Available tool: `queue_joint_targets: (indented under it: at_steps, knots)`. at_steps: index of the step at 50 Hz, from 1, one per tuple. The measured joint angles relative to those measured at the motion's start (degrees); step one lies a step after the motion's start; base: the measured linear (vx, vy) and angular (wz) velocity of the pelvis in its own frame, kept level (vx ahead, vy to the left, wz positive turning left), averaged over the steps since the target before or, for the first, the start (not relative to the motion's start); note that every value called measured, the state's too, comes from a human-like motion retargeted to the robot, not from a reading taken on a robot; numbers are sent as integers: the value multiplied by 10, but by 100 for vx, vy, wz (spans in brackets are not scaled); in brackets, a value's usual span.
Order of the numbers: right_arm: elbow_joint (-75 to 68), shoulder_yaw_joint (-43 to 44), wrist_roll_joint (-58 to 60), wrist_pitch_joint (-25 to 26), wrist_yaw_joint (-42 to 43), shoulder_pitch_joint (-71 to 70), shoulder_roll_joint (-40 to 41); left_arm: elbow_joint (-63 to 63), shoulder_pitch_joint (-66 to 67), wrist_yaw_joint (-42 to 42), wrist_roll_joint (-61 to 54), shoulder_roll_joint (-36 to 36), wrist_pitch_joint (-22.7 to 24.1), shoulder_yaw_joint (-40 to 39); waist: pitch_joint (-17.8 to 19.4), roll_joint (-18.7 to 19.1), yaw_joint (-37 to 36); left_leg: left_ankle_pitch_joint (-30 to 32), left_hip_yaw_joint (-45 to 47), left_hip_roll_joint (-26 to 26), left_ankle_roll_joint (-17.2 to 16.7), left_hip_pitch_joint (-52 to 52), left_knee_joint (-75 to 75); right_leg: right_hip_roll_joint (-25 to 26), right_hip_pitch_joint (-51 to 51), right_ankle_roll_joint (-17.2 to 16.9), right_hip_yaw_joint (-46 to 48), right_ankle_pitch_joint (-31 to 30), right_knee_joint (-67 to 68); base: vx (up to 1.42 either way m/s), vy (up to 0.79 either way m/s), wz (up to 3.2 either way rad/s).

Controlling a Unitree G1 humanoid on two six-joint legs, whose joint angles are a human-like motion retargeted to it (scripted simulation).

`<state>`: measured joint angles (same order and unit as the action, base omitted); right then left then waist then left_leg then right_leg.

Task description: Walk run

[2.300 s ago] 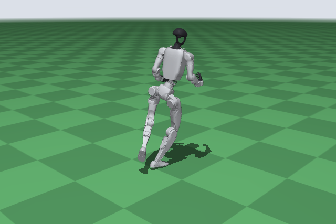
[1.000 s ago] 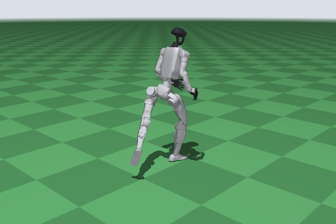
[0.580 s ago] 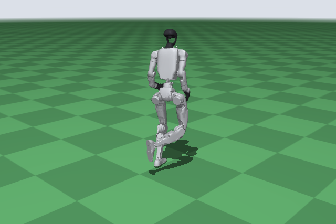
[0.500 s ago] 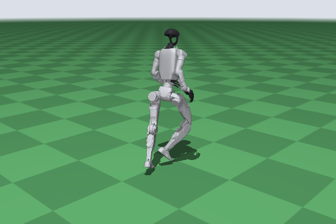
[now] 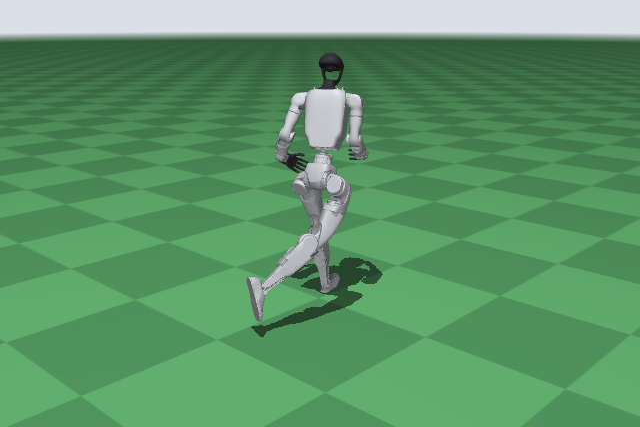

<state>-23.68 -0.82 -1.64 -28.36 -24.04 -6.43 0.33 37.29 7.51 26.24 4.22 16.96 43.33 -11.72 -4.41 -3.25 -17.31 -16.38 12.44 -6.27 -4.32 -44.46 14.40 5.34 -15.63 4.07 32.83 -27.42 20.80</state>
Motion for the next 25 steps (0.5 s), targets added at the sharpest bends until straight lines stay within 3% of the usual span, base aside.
queue_joint_targets:
  at_steps: [1,2,3,5,7,8,10,12,13,15,18,19,20,22,23,25]
  knots:
    - [-15,8,-16,-5,-6,22,12,1,-27,2,3,3,-2,7,20,37,-1,68,-31,-2,26,26,38,14,2,24,-1,26,101,343,-54,69]
    - [-39,18,-23,-10,-13,43,23,4,-55,5,2,2,-8,15,36,65,7,94,-70,-6,49,38,97,22,20,43,1,52,207,306,-53,74]
    - [-81,34,-10,-17,-24,60,30,8,-84,14,-5,-3,-22,21,40,76,33,38,-124,-15,63,25,198,16,72,53,8,77,322,256,-37,50]
    - [-184,41,36,-34,3,133,21,3,-90,3,-32,-61,-90,58,51,60,65,-78,-7,-75,87,111,299,-56,201,60,-31,152,541,306,-20,9]
    - [-205,8,-4,-42,-27,199,7,-11,-102,41,-83,-162,-167,9,-41,58,214,-82,-41,49,97,176,191,-129,441,10,-37,237,616,305,-16,123]
    - [-201,5,-39,-62,-52,218,-11,-29,-113,71,-123,-185,-184,-10,-73,47,272,-52,-17,93,86,217,126,-176,542,-1,-65,273,609,136,9,156]
    - [-170,20,-75,-137,-61,253,-53,-80,-107,122,-149,-157,-180,-2,-76,46,385,98,0,144,55,360,0,-269,634,-1,-55,321,516,19,25,164]
    - [-129,61,-50,-204,-10,291,-91,-131,-86,145,-85,-66,-154,43,-57,73,435,319,29,112,-9,457,-43,-285,635,-14,5,342,314,30,-5,71]
    - [-110,81,-30,-230,21,308,-105,-161,-78,134,-46,-21,-148,61,-56,77,457,378,67,94,-29,494,-58,-284,631,-29,14,363,204,167,-69,105]
    - [-91,96,8,-240,49,309,-113,-216,-72,91,18,40,-127,85,-57,51,487,435,89,110,-7,545,-38,-260,635,-52,-58,387,32,270,-125,102]
    - [-135,54,-32,-205,9,213,-83,-201,-57,52,65,29,-102,81,-65,-44,470,400,198,153,52,598,67,-282,620,-112,-165,370,0,236,-110,-74]
    - [-143,33,-46,-200,-3,179,-78,-176,-43,55,79,11,-98,71,-61,-72,444,375,214,160,75,596,145,-275,605,-59,-222,374,38,307,-117,-213]
    - [-146,11,-56,-197,-12,146,-76,-147,-27,62,93,-8,-93,57,-57,-96,411,348,227,160,98,583,237,-260,590,31,-289,389,94,283,-75,-246]
    - [-131,-19,3,-215,70,88,-70,-66,-20,38,145,-49,-58,8,-50,-120,329,312,256,206,137,496,336,-304,560,20,-292,483,211,300,-57,-122]
    - [-116,-21,35,-227,118,76,-62,-24,-3,15,174,-64,-39,0,-46,-115,315,261,246,164,149,442,399,-317,490,-1,-259,507,200,329,-63,37]
    - [-79,-63,52,-229,206,58,-52,61,14,3,168,-90,-26,12,-60,-112,216,190,285,111,136,324,408,-294,364,-25,-194,506,123,384,-86,-4]
